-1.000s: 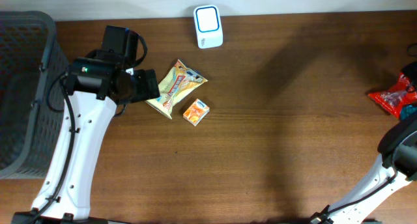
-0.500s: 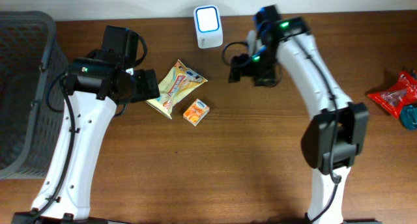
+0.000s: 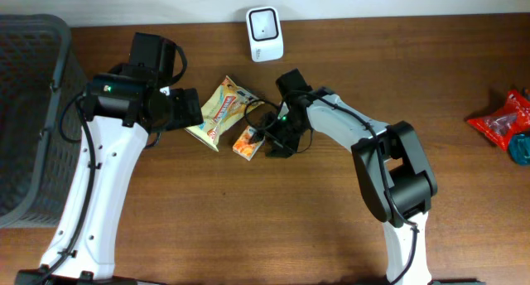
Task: Scan the item barcode
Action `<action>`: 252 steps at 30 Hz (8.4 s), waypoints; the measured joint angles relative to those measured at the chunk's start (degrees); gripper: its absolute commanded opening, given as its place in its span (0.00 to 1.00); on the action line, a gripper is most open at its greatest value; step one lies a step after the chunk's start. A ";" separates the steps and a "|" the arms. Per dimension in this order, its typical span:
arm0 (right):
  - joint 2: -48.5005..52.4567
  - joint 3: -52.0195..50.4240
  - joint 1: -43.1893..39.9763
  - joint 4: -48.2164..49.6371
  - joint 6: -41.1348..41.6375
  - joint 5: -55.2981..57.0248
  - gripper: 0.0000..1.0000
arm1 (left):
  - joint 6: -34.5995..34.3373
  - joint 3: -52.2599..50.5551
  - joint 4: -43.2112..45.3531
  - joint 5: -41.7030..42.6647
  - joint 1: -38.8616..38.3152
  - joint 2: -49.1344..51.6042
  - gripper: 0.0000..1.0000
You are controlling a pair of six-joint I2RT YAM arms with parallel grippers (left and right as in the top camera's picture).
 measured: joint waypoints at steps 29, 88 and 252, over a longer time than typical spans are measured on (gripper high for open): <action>-0.04 -2.67 -14.25 14.29 -49.07 -49.11 0.04 | 0.00 0.00 -0.04 0.00 0.00 0.00 0.99; 2.64 32.44 -59.49 -23.06 -29.14 69.81 0.83 | 0.00 -0.04 -0.02 0.00 0.00 0.00 0.99; 1.73 20.83 -18.67 -31.95 -35.95 26.32 0.99 | -3.58 32.20 -17.44 -16.87 -10.56 36.22 0.00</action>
